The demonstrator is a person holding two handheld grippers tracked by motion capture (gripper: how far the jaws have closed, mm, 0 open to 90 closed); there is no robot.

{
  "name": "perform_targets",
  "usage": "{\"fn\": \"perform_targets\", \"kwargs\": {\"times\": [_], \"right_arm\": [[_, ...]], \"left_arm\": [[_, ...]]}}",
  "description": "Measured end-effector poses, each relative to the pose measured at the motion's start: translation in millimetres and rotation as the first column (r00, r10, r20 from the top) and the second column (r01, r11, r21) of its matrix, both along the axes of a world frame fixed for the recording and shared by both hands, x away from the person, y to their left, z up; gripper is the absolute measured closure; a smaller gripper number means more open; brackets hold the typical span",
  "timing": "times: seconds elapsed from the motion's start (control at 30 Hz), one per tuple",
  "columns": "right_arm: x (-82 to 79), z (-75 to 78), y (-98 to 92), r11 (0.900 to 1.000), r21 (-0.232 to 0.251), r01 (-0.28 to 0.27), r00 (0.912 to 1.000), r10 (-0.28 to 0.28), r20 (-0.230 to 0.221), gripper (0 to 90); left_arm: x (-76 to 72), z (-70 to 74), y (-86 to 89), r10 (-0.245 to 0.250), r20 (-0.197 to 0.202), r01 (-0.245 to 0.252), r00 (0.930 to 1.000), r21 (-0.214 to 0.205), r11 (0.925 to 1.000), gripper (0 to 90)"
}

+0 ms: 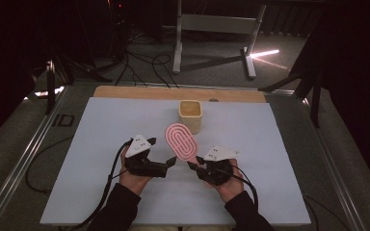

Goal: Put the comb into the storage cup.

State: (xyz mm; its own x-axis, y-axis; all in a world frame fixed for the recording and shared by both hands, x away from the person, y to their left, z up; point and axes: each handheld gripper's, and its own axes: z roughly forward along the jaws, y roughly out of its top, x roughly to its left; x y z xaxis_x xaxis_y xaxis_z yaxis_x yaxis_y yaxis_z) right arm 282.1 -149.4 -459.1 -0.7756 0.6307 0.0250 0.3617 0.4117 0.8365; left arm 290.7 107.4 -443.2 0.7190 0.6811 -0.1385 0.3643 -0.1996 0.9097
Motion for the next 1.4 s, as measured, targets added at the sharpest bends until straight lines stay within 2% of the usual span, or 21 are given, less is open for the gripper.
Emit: {"fn": "perform_targets", "kwargs": {"times": [0.7,0.8,0.87,1.1,1.27,1.4], "right_arm": [[-3.5,-2.5,8.1,0.9997,-0.003,-0.024,0.9997,0.024,0.004,70.5],[-3.9,-2.3,8.5,0.9998,-0.003,-0.021,0.9998,0.021,0.004,70.5],[-3.9,-2.4,8.6,0.9998,-0.002,-0.022,0.9997,0.022,0.006,70.5],[-4.2,-2.7,9.2,0.9997,-0.005,-0.025,0.9997,0.025,0.005,70.5],[-4.0,-3.4,8.9,0.9997,-0.001,-0.024,0.9997,0.024,0.005,70.5],[-3.9,-4.1,9.1,0.9997,-0.002,-0.025,0.9997,0.025,0.004,70.5]], "left_arm": [[4.6,-2.3,-20.2,-0.056,-0.048,0.054,0.9973,-0.05,0.9973,7.7],[5.7,-2.2,-22.6,-0.042,-0.065,0.039,0.997,-0.05,0.998,13.8],[7.4,-2.7,-23.4,-0.058,-0.082,0.053,0.9949,-0.063,0.9966,18.8],[8.6,-2.9,-29.8,-0.046,-0.106,0.037,0.9933,-0.085,0.9957,37.8],[9.2,-1.9,-32.2,-0.029,-0.112,0.02,0.9933,-0.08,0.9966,42.8],[9.3,-2.2,-32.5,-0.047,-0.115,0.035,0.9923,-0.097,0.9946,47.5]]}}
